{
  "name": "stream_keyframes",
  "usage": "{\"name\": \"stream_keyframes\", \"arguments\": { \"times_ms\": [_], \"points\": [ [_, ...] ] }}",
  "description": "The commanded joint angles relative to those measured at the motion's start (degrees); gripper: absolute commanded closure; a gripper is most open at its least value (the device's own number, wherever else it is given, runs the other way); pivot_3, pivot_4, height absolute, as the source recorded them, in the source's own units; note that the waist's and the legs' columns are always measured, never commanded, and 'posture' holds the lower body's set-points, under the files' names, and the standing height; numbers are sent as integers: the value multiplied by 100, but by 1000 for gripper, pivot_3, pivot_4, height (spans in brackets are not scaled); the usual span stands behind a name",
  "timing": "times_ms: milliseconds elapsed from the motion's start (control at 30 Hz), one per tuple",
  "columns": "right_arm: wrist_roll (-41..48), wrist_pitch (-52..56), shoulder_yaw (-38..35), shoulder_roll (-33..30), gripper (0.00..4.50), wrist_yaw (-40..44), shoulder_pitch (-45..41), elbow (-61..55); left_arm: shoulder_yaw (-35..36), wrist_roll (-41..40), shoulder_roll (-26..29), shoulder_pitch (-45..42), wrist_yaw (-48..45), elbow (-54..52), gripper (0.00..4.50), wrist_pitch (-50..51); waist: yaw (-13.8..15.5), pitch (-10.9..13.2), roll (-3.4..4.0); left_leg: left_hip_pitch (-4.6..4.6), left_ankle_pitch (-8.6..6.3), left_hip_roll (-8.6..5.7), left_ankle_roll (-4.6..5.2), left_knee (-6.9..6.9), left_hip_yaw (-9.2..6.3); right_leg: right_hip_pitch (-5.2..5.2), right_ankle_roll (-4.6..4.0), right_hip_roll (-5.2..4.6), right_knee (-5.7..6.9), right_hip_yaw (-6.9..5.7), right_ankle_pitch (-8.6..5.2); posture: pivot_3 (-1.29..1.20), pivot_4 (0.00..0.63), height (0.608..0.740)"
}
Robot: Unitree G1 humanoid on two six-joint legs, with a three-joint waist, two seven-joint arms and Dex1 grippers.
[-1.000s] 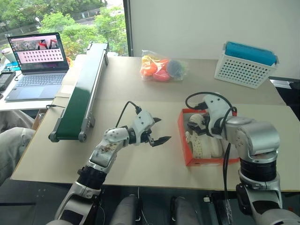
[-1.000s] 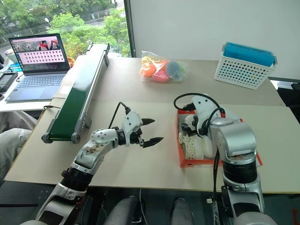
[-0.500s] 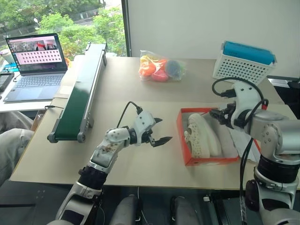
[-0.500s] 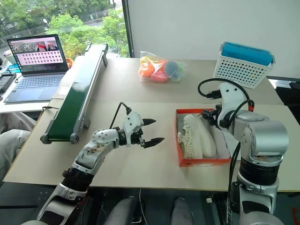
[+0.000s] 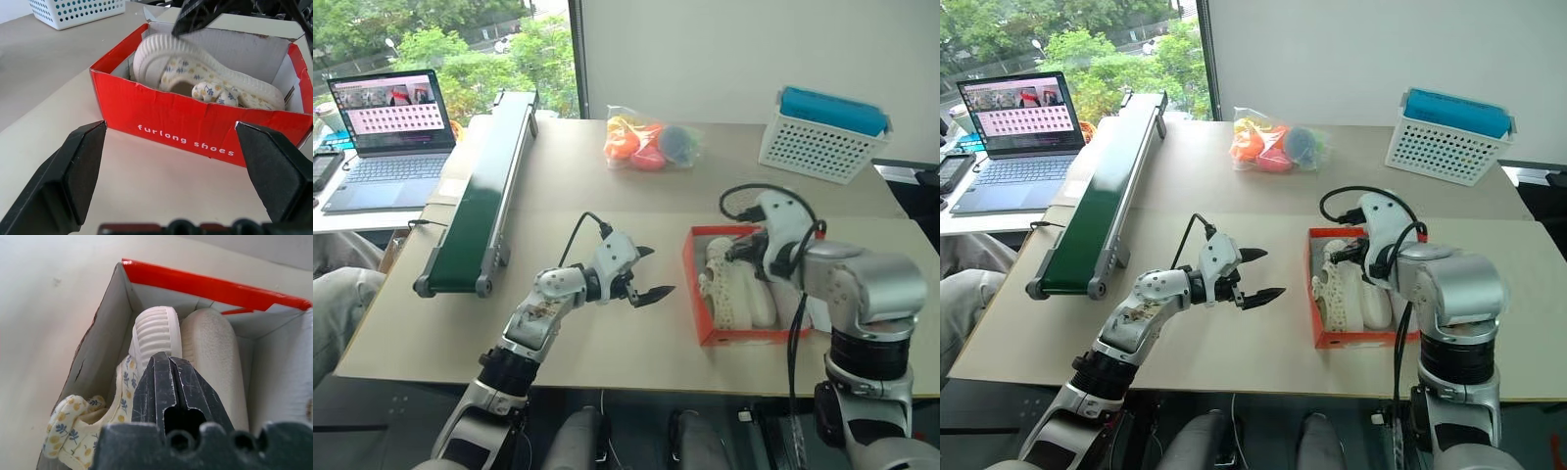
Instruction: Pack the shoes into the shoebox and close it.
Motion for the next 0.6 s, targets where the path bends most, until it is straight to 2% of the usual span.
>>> {"name": "stream_keyframes", "arguments": {
  "times_ms": [33, 600],
  "points": [
    [55, -136, 170, -135, 4448, 101, 193, 281, 54, -37, 14, 2, 40, -228, 0, -85, 0, 0, 0, 1, -1, 0, 1, 1, -1, 2, 0, 0, 0, 0, 0, 0, 150, 699],
    [40, -1137, 1258, -166, 4448, 752, 338, 1807, 112, -68, 87, 61, 154, -346, 0, -7, 38, -34, -40, 43, -4, 0, 5, 3, -24, 61, 2, 0, -13, -19, -2, 0, 150, 699]
  ]
}}
